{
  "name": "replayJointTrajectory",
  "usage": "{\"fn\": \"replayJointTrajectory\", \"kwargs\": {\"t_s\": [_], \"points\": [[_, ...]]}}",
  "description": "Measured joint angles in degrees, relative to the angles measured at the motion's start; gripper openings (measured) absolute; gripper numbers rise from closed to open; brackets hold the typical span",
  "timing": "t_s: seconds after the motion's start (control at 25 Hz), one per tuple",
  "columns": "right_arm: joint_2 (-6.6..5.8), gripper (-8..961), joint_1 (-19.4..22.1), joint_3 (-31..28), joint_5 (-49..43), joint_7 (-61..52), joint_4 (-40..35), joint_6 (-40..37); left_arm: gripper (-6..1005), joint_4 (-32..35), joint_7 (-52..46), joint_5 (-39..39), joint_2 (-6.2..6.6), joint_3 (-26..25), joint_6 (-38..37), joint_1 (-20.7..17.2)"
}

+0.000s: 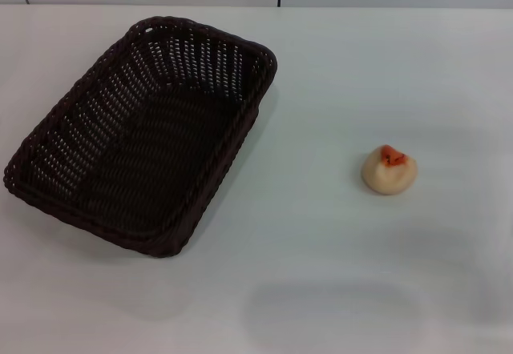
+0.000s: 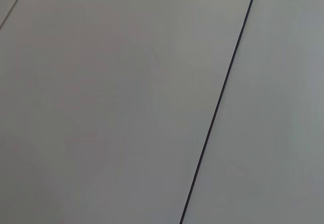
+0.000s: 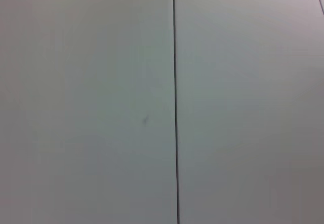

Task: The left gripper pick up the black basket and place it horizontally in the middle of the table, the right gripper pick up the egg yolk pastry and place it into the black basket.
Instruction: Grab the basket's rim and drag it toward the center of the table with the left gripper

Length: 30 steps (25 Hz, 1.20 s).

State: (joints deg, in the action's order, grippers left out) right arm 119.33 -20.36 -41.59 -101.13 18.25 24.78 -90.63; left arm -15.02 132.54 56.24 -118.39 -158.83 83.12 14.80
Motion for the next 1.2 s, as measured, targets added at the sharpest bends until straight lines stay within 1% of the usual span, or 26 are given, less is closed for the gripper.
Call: {"fn": "replayJointTrajectory", "kwargs": {"t_s": [0.68,0.8,0.88,0.96,1.08,1.2], "points": [[0.22,506,0.93,1.41,-0.44,-1.08,0.01,-0.05,733,0.12,-0.15,0.01,0.0,1.01,0.67,-0.08],[0.21,506,0.96,1.63,-0.19,-1.08,0.01,-0.05,732,0.14,-0.88,0.0,0.03,2.06,1.54,-0.27],[0.2,506,0.96,1.63,-0.23,-1.08,0.01,-0.06,732,-0.4,-3.4,0.0,0.23,3.4,1.83,-0.46],[0.2,506,0.97,1.63,-0.4,-1.08,0.12,-0.05,731,-2.22,-8.33,0.02,0.44,5.71,1.35,-0.76],[0.2,506,1.16,1.62,-0.5,-1.08,0.46,-0.08,730,-8.86,-18.49,1.0,0.62,10.82,-1.22,-1.71],[0.2,506,1.2,1.67,-0.5,-1.08,0.6,-0.08,726,-17.23,-29.61,4.77,0.68,14.67,-4.4,-2.58]]}}
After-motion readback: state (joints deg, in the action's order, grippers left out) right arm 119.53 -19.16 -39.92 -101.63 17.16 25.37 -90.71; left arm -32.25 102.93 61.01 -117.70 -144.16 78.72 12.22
